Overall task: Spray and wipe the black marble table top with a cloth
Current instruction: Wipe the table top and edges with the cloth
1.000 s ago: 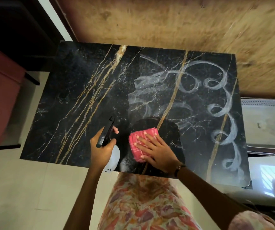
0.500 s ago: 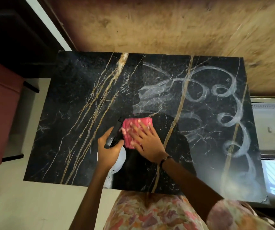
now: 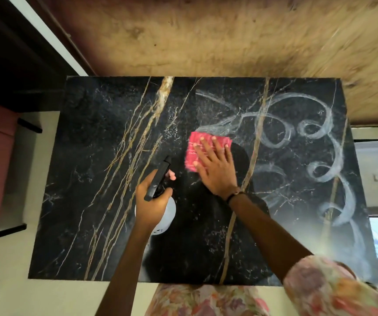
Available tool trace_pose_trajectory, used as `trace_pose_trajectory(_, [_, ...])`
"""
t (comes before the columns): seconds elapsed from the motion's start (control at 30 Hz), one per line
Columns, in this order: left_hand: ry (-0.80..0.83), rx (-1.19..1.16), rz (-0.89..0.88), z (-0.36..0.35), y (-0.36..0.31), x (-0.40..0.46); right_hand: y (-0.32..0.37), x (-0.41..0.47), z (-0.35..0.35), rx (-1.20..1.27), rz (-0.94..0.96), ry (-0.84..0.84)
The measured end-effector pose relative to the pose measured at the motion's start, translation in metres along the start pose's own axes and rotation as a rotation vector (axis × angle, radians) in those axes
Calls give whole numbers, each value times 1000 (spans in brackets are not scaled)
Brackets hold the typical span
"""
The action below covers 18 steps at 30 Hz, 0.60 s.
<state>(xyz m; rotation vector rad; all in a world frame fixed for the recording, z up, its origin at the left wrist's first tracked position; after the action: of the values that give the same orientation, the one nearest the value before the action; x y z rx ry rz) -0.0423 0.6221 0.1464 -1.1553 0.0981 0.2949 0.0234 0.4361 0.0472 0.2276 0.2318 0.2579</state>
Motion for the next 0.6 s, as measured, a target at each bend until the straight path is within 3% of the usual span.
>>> trace_pose_trajectory(0.1, [18,12,-42,-1,-4,14,18,-19,-11,-18,175,58])
trace_pose_trajectory(0.2, [31,3,-50,0,-8,29,-18,-55,-13,-55,309,91])
trace_pose_trajectory(0.37, [37,-20,-59,-2,-11,53,-81,-33,16,-85,86,22])
trace_pose_trajectory(0.5, [36,-31,-94,-4,-16,71,-50,37,24,5,-98,-40])
trace_pose_trajectory(0.6, [39,-33,-119,-6,-18,85,-12,65,16,-21,-31,-2])
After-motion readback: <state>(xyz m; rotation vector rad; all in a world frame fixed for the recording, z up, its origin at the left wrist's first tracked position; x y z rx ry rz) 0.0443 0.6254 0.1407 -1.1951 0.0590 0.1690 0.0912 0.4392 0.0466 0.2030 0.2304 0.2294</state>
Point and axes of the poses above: each hand's wrist, its own x-axis towards the middle knuckle, its own z-axis out of the back of the hand, y = z × x, the point moved 1 cm from there along x, towards the middle knuckle, and after that the axes turned 5 degrees about x, right-handed, at the moved point
